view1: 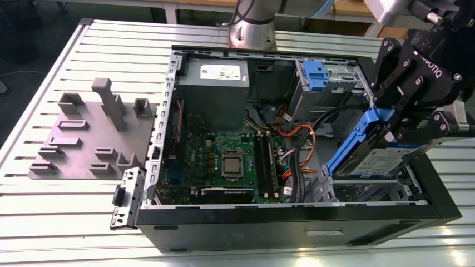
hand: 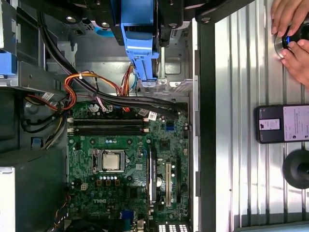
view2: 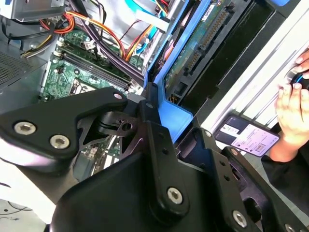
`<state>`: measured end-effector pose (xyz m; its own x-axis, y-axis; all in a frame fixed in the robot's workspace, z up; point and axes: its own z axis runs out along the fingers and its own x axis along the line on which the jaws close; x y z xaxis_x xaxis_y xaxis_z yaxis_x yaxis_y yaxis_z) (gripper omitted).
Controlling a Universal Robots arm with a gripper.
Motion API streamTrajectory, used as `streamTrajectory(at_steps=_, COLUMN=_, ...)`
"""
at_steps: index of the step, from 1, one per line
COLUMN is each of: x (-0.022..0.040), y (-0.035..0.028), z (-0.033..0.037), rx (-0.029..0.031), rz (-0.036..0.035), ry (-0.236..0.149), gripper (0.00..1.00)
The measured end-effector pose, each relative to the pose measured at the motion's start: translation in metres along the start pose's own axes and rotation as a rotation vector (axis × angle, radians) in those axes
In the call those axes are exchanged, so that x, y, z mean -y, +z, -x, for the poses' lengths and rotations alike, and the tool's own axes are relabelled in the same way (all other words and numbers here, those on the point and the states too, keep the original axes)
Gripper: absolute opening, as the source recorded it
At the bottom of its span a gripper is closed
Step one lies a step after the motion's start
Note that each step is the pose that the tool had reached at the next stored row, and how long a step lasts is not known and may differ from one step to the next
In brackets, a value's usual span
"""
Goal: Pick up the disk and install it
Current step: 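Insert the disk into the insertion slot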
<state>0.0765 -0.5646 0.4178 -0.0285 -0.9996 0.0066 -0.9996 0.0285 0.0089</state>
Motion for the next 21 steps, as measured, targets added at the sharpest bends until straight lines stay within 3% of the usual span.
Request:
streamTrajectory(at_steps=5, x=0.0001, y=0.0101, z=-0.0001, rx=0.0001, rz=-0.0006, ry=0.000, gripper=0.36)
streamTrajectory(at_steps=16, x=0.0001, y=0.0110, z=0.0000, rx=-0.0002, rz=-0.0006, ry=0.000, gripper=0.38)
streamTrajectory(at_steps=21, x=0.0002, y=0.0192, z=0.0000, rx=0.0001, rz=-0.0019, ry=0.000, gripper=0.44)
